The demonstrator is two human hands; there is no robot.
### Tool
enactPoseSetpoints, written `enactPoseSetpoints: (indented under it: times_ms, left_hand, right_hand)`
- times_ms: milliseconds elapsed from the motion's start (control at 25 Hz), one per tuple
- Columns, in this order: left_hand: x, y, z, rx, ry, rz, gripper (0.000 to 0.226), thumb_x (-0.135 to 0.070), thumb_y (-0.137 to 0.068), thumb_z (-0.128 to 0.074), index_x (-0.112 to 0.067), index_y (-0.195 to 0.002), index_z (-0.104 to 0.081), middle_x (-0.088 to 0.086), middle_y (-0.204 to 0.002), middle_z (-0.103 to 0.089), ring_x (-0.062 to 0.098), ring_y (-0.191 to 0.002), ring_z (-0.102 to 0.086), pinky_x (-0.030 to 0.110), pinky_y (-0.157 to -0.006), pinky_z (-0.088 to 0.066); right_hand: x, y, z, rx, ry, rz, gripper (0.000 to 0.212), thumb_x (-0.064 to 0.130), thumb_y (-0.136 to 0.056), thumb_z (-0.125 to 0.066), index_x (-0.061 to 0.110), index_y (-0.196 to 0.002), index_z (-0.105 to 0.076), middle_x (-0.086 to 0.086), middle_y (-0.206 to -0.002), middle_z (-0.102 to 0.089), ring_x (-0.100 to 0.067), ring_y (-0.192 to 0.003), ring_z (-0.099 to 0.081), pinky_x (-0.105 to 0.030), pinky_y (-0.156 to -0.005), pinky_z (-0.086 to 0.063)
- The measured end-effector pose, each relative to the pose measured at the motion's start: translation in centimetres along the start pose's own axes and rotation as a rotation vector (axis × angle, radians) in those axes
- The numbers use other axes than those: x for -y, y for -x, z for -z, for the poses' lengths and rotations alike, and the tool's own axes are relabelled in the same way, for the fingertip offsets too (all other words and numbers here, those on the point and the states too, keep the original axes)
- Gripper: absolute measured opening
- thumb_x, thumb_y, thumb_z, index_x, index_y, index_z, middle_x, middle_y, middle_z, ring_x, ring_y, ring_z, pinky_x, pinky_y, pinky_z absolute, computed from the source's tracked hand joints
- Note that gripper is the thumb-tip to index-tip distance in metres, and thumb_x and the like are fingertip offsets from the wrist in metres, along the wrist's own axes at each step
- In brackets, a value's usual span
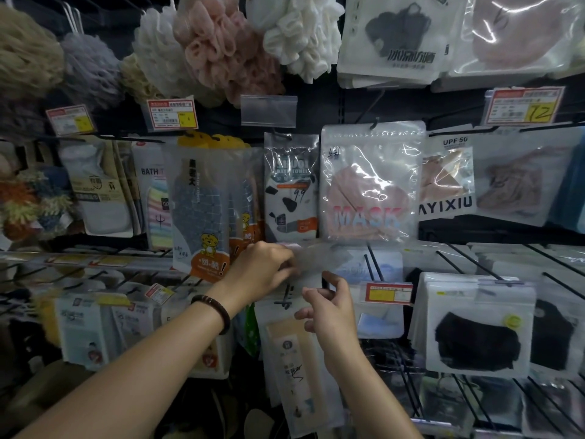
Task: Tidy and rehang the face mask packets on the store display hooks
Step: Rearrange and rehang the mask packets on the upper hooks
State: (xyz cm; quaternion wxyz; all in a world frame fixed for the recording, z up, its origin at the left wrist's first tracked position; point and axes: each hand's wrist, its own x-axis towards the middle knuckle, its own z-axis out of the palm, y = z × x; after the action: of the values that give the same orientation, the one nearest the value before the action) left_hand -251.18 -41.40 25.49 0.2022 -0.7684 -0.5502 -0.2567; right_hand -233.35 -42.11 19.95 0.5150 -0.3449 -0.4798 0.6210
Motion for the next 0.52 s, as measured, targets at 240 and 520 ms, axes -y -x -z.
enactPoseSetpoints:
  times_ms: [240, 520]
  left_hand:
    - [-0.2, 2.1, 0.5, -0.103, -0.098, -0.189, 0.006, -0.019, -0.101, -0.071, -0.016, -0.105, -0.070, 0.000, -0.101, -0.075, 0.021, -0.089, -0.075, 0.032, -0.071, -0.062]
    - [-3.1, 5.9, -0.2, -0.205, -0.175, -0.287, 0.016, -0.009, -0.093, -0.073, -0.013, -0.108, -0.075, 0.005, -0.111, -0.079, 0.024, -0.101, -0.077, 0.043, -0.088, -0.063]
  right_hand:
    - [0.9, 1.2, -0.5, 0.020, -0.120, 0.022, 0.051, 0.023, -0.103, -0.072, 0.019, -0.148, -0.048, -0.013, -0.118, -0.071, -0.024, -0.085, -0.077, -0.037, -0.069, -0.062]
    - [0.4, 1.6, -2.1, -0.045, -0.051, -0.008, 0.042, 0.047, -0.095, -0.078, 0.015, -0.121, -0.073, -0.005, -0.106, -0.082, -0.020, -0.089, -0.082, -0.033, -0.068, -0.065]
